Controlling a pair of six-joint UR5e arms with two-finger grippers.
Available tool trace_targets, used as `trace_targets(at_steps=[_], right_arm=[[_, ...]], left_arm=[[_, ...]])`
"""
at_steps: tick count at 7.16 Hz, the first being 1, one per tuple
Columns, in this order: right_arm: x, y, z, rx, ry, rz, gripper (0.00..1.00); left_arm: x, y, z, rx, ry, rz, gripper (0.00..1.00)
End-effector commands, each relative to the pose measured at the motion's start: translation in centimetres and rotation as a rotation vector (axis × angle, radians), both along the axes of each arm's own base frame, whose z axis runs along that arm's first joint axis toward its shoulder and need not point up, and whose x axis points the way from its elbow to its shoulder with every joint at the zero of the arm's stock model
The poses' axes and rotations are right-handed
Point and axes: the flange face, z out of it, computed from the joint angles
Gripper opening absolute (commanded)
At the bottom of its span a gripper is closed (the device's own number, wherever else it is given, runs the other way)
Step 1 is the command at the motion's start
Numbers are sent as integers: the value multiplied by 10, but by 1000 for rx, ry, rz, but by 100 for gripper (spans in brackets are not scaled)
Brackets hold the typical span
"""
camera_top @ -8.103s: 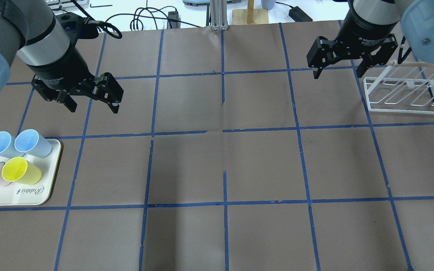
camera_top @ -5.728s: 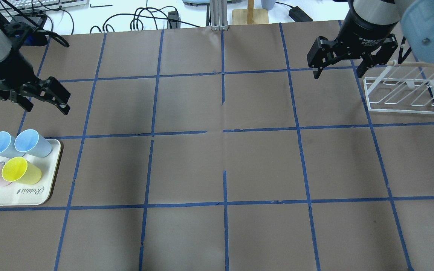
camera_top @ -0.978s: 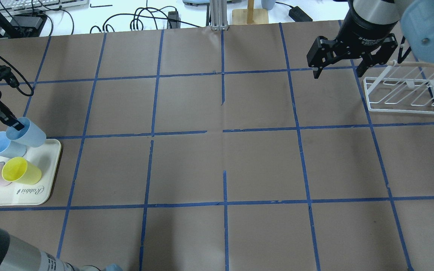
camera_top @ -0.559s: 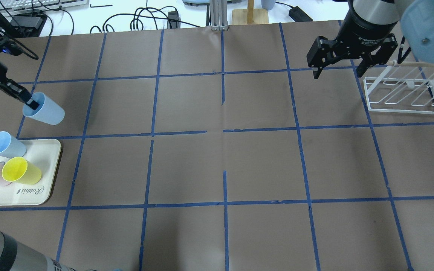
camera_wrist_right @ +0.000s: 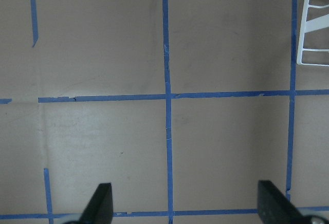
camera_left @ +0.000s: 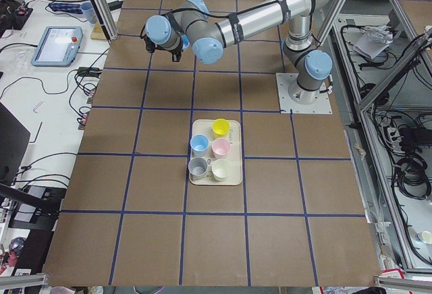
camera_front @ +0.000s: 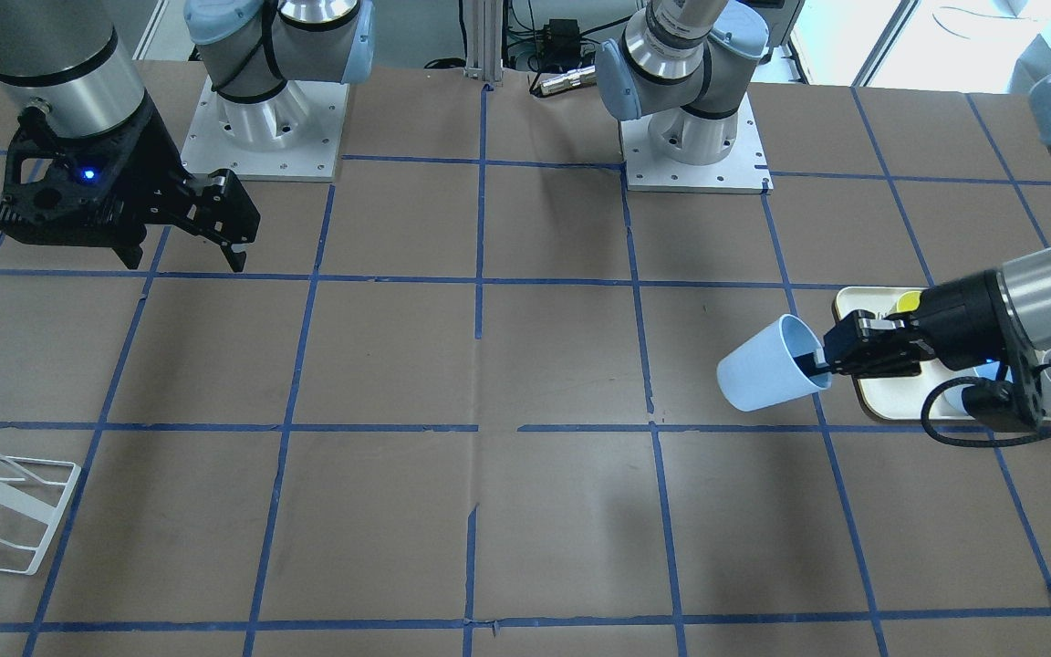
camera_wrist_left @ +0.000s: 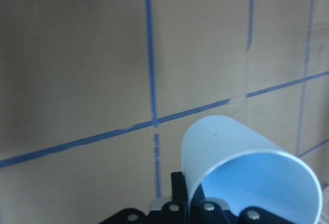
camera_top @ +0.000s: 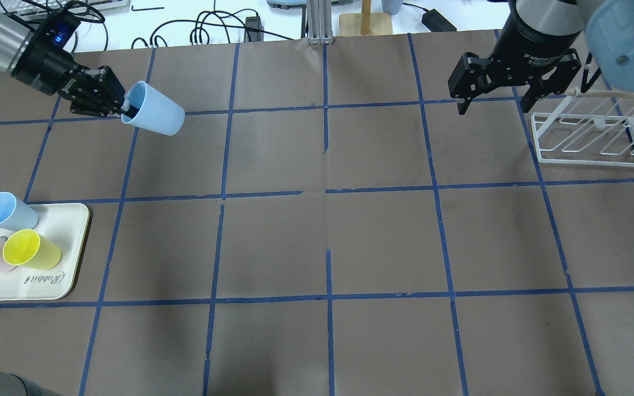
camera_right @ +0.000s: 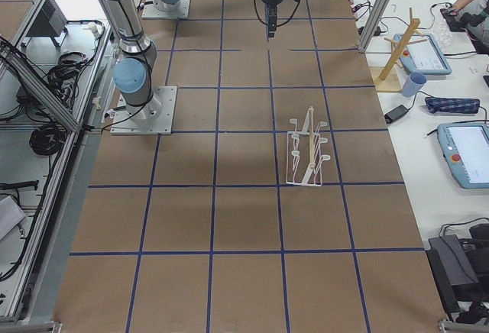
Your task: Transfer IKEA cup to right arm and place on rack
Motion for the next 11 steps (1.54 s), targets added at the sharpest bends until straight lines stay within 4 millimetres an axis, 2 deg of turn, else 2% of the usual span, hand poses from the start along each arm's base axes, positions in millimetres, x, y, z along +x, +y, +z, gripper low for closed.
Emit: trace_targets(at_steps=[1,2,3,4,5,6,8,10,11], right_arm=[[0,0,0,0,0,1,100],[-2,-1,2,-4,-7,-2,100],[-9,-5,2,-4,-33,-18,100],[-26,-10,2,-4,-116,-51,100],[-58,-12,3,10,-239,-84,100],[-77,-11,12,27,-367,-129,100],[-103,-11,42,20,-681,-202,100],[-91,-13,65,-17,-959,-224,100],[-82,-13,75,-48,-1104,-243,100]], left_arm=[[-67,18,33,176,261,178,0],[-95,28,45,227,307,181,0],[-133,39,53,282,382,173,0],[-161,42,58,311,467,184,0],[-189,47,55,332,500,164,0],[-211,52,51,336,553,156,0],[-229,52,31,329,651,175,0],[-269,60,23,334,778,208,0],[-278,60,21,322,807,209,0]])
